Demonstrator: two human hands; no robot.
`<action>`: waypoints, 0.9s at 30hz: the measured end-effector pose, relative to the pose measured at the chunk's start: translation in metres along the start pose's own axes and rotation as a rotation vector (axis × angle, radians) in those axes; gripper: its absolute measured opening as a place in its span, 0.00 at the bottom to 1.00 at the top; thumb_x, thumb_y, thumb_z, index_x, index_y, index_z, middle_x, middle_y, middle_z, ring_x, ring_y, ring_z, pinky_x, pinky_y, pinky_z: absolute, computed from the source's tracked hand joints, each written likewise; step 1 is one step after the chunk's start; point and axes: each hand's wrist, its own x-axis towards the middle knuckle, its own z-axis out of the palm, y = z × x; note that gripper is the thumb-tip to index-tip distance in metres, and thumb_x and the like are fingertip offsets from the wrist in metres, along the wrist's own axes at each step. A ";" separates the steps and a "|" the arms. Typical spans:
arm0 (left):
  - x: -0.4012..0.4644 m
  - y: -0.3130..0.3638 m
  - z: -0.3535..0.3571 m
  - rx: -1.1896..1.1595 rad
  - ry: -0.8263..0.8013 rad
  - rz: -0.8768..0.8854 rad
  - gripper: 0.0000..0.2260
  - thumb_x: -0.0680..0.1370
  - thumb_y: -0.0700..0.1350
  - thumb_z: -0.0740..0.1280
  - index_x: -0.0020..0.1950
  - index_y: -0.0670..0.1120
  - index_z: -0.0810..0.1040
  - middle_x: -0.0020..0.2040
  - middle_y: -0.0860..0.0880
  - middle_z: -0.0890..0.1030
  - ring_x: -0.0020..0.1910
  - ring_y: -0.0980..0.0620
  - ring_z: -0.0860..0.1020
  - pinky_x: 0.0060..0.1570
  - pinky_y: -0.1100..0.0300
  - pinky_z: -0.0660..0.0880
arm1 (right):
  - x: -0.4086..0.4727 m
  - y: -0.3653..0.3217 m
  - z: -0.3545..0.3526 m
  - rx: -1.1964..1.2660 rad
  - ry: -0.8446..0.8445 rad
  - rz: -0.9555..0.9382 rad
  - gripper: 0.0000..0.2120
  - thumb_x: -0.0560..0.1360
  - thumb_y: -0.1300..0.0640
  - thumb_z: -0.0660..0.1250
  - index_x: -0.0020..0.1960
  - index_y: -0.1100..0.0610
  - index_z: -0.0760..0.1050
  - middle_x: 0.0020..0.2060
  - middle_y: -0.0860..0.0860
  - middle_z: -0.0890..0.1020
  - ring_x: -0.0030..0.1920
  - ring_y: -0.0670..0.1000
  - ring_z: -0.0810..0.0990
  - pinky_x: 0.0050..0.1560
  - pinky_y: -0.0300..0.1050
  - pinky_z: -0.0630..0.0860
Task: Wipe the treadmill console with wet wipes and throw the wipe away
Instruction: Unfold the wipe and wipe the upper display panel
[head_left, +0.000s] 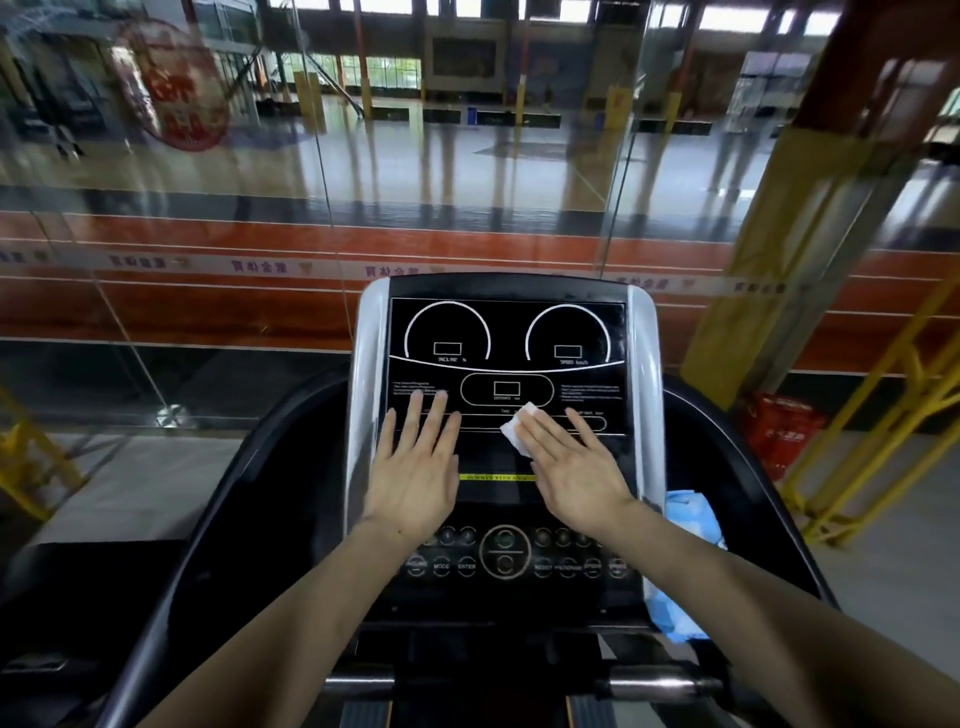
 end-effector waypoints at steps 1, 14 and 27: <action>0.002 0.008 -0.001 -0.003 -0.002 0.009 0.28 0.84 0.53 0.47 0.83 0.45 0.61 0.85 0.43 0.52 0.84 0.40 0.47 0.81 0.36 0.51 | -0.008 0.009 -0.001 -0.006 0.004 0.018 0.28 0.85 0.52 0.49 0.84 0.57 0.57 0.83 0.51 0.59 0.84 0.50 0.54 0.83 0.59 0.46; 0.014 0.076 -0.012 -0.007 0.009 0.051 0.27 0.84 0.53 0.48 0.82 0.46 0.63 0.85 0.44 0.54 0.84 0.40 0.49 0.81 0.37 0.52 | -0.055 0.082 -0.005 0.012 0.103 0.090 0.31 0.63 0.67 0.81 0.66 0.59 0.82 0.65 0.55 0.84 0.64 0.53 0.84 0.72 0.49 0.71; -0.012 0.087 -0.010 -0.033 0.008 -0.026 0.25 0.85 0.52 0.50 0.82 0.47 0.62 0.84 0.44 0.57 0.84 0.41 0.50 0.81 0.38 0.54 | -0.059 0.077 -0.017 0.343 0.278 0.140 0.28 0.60 0.81 0.72 0.52 0.57 0.87 0.44 0.51 0.89 0.41 0.58 0.87 0.49 0.50 0.83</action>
